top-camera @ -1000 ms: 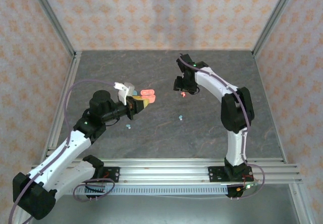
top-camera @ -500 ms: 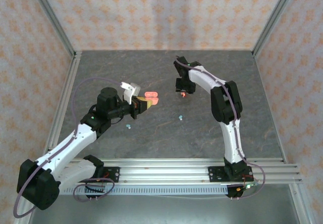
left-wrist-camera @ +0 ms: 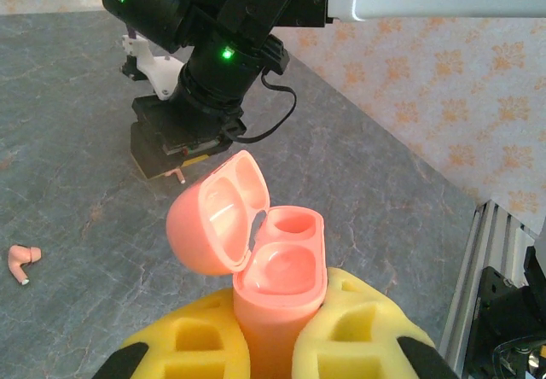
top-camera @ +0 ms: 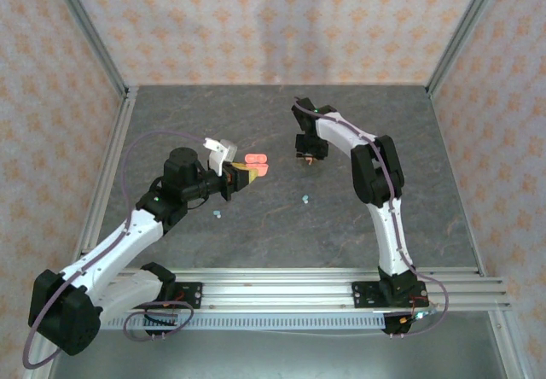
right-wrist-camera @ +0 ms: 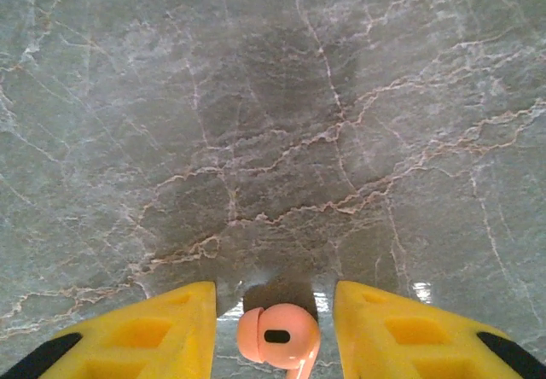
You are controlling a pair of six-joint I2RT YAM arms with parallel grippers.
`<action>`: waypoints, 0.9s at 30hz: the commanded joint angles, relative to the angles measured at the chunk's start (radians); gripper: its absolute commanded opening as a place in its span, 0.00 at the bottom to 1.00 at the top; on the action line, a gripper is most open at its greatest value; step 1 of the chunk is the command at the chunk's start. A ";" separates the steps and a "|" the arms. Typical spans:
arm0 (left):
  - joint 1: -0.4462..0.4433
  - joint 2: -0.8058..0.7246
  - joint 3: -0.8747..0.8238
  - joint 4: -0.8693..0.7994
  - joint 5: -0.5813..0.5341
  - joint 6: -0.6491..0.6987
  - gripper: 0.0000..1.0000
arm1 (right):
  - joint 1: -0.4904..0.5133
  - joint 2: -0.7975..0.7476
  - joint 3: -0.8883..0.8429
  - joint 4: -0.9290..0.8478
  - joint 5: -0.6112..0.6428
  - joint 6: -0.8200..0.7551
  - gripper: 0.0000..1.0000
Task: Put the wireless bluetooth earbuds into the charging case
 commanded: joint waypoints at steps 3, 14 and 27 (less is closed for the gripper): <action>0.009 -0.029 0.004 0.030 0.021 0.014 0.00 | 0.001 -0.043 -0.056 0.002 0.003 -0.008 0.39; 0.009 -0.064 0.002 0.003 0.011 0.016 0.00 | 0.001 -0.025 -0.049 0.004 -0.026 -0.032 0.33; 0.008 -0.073 0.013 -0.005 0.005 0.010 0.00 | 0.006 -0.074 -0.058 -0.014 -0.062 -0.062 0.23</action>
